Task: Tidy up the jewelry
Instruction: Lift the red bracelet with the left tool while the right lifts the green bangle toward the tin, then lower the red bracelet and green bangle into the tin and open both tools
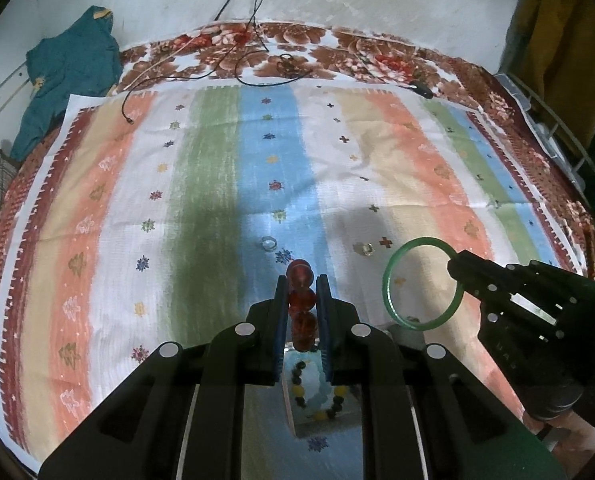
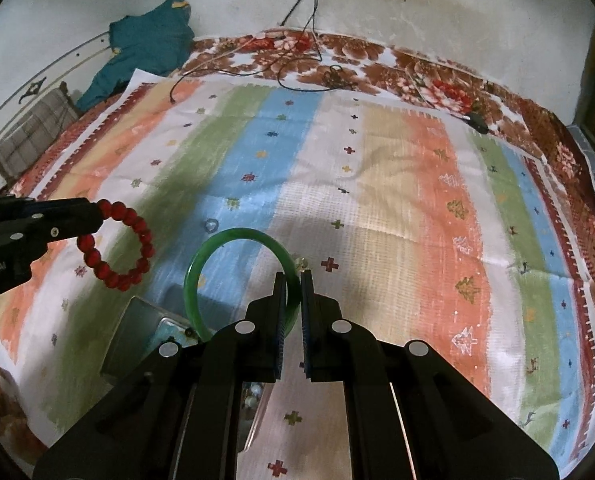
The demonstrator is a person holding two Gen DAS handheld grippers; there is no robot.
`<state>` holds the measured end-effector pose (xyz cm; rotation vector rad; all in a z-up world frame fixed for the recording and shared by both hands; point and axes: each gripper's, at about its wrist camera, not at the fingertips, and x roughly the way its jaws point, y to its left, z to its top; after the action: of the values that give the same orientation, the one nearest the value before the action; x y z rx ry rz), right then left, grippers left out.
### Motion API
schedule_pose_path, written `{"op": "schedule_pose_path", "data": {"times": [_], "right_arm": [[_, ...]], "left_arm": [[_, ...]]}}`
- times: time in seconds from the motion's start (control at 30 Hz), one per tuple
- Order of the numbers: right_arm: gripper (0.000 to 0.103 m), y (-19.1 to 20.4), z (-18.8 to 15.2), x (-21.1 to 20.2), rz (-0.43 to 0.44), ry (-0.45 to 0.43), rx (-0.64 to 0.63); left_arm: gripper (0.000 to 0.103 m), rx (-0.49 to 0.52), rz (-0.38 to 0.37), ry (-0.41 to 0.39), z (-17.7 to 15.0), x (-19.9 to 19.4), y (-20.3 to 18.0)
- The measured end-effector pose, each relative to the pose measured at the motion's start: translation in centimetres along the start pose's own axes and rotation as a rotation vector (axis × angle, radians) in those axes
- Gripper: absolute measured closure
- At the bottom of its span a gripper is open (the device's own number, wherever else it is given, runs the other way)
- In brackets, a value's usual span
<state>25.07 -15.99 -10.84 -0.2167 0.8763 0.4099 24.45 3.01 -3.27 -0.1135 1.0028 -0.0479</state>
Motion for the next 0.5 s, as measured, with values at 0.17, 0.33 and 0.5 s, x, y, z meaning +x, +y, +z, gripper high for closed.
{"op": "schedule_pose_path", "data": {"times": [0.17,0.33,0.5], "right_arm": [[0.095,0.3,-0.7,-1.0,0.011,0.002,0.001],[0.095,0.4,-1.5,-1.8,0.018,0.001,0.000],[0.095,0.7,-2.6,-2.3,0.015,0.008,-0.006]], "left_arm": [[0.090,0.001,-0.017,-0.015,-0.8,-1.3,-0.5],[0.090,0.007,-0.031,-0.026,-2.1,-2.6,-1.0],[0.090,0.002,-0.035,-0.034,-3.2,-3.4,-1.3]]}}
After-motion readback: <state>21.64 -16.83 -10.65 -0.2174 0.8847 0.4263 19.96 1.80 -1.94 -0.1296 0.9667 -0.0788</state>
